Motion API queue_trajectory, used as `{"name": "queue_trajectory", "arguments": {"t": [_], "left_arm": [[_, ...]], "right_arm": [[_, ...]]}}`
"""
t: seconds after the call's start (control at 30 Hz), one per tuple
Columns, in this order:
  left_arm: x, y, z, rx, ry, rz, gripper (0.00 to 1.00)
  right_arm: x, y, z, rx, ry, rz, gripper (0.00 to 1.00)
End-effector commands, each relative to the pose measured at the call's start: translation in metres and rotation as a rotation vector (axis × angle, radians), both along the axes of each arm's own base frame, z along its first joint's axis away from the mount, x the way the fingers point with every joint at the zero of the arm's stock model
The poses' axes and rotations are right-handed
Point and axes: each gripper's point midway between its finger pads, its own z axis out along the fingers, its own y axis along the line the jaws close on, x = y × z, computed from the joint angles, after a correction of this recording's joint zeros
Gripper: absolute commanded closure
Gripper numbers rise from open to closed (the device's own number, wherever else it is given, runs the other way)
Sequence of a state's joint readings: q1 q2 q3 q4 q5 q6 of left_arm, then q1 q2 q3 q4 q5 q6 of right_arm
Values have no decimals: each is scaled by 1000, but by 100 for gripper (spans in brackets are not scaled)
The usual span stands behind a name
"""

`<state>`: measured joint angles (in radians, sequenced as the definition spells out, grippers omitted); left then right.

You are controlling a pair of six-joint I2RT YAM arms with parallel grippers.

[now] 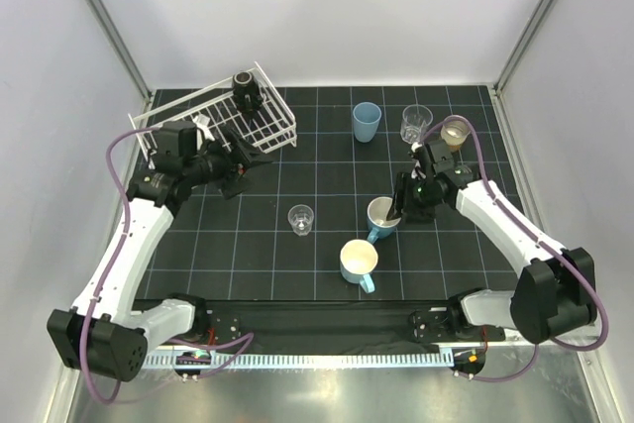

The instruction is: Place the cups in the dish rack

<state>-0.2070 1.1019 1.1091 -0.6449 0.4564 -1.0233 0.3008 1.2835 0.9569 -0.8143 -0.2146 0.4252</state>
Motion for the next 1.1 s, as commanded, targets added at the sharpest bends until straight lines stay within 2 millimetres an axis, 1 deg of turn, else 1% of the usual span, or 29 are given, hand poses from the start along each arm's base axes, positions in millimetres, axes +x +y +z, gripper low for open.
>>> {"name": "queue_trajectory", "arguments": {"t": [0.0, 0.07, 0.1, 0.17, 0.27, 0.3, 0.33, 0.4, 0.47, 0.5, 0.57, 0.63, 0.7, 0.73, 0.77, 0.8, 0.87, 0.9, 0.93, 1.0, 1.03, 1.07], "left_arm": [[7, -18, 24, -57, -59, -55, 18], [6, -27, 23, -63, -50, -79, 19], [6, -31, 24, -65, -50, -91, 19], [5, -40, 21, -65, -38, -117, 20], [1, -53, 20, -68, -32, -156, 20], [2, -56, 19, -69, -27, -166, 20], [0, -59, 21, -72, -28, -180, 20], [1, -65, 19, -75, -16, -201, 23], [0, -70, 26, -89, -25, -230, 25], [1, -72, 28, -91, -30, -237, 25], [3, -75, 39, -103, -55, -255, 25], [4, -78, 49, -113, -72, -266, 25], [4, -81, 54, -125, -73, -273, 25], [6, -82, 54, -129, -68, -275, 25], [6, -84, 58, -139, -68, -275, 25], [6, -87, 60, -148, -68, -284, 25], [6, -92, 63, -165, -61, -291, 25], [5, -95, 66, -178, -66, -299, 25], [4, -98, 67, -186, -63, -309, 25], [3, -104, 70, -217, -46, -316, 24], [1, -110, 75, -240, -62, -339, 23], [0, -114, 77, -260, -63, -350, 21]], "right_arm": [[12, 1, -9, -22, -31, -57, 51], [14, 3, -17, -38, -16, -67, 54], [14, 3, -20, -41, -11, -73, 58], [18, 1, -25, -56, -12, -93, 61], [22, 1, -30, -62, -23, -100, 64], [23, -1, -32, -68, -23, -104, 67], [25, 0, -33, -70, -27, -104, 68], [26, -1, -37, -77, -23, -106, 72], [27, -1, -37, -78, -25, -107, 80], [28, -3, -38, -84, -25, -113, 86], [31, -4, -33, -90, -50, -121, 90], [38, -9, -22, -111, -95, -137, 96], [48, -14, -8, -137, -151, -148, 96], [51, -16, -3, -145, -167, -153, 96], [54, -18, 6, -147, -194, -152, 96], [60, -17, 19, -142, -226, -151, 96], [63, -17, 37, -135, -271, -139, 96], [69, -16, 53, -119, -311, -141, 96], [69, -13, 62, -101, -326, -134, 96], [73, -11, 92, -59, -396, -130, 96], [73, -12, 101, -51, -413, -134, 96], [71, -6, 112, -8, -429, -110, 96]]}}
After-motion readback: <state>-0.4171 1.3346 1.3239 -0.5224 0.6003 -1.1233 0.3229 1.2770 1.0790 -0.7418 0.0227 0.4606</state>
